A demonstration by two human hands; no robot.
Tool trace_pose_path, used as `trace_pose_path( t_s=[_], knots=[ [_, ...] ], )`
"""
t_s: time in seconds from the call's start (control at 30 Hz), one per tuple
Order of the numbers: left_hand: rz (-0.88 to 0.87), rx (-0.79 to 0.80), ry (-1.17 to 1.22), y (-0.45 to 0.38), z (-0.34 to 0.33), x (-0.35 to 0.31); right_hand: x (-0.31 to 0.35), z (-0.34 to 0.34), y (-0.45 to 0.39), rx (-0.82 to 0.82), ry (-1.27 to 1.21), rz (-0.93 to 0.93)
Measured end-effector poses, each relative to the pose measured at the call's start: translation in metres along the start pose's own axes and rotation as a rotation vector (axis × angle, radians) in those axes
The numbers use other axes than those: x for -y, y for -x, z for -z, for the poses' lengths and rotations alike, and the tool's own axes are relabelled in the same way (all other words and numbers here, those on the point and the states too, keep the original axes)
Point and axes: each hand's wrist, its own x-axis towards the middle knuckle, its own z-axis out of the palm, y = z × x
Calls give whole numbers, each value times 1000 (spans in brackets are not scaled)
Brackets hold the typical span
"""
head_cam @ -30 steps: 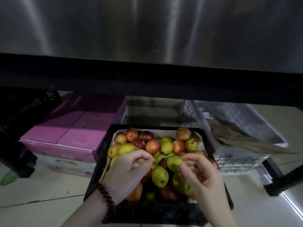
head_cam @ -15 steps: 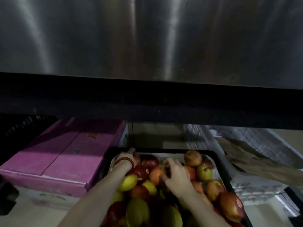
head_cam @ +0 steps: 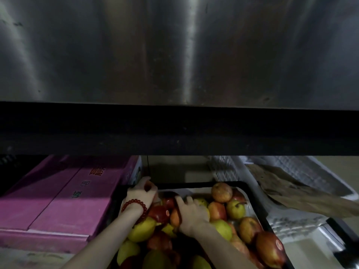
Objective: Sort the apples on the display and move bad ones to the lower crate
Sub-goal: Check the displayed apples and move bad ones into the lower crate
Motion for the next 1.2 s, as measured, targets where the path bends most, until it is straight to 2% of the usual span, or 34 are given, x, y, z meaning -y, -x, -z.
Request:
trace_pose_path(
  t_s=[0.17,0.3,0.37,0.47,0.63,0.77,0.87,1.03,1.1,1.2],
  knots=[
    [39,39,176,17,15,-10,22,-22,-12,-45,-6,-41],
    [26,29,216,37,31,-18,24,-22,-9,-92,-70,-54],
    [21,39,233,47,41,-21,22,-14,3,-116,-241,-54],
    [-25,34,254,67,52,-27,14,5,35,-264,-609,-54],
    [-107,5,274,118,65,-50,-5,41,98,-453,-907,-23],
    [-168,13,339,164,74,-71,-18,68,149,-501,-1259,-80],
    [-201,17,372,192,83,-82,-24,84,190,-463,-1425,-9],
    [-222,-20,403,232,95,-100,-31,112,241,-391,-1314,205],
    [-250,-35,409,247,103,-112,-26,125,251,-496,-1288,203],
    [-333,-35,466,263,122,-130,-22,138,258,-750,-1158,206]
  ],
)
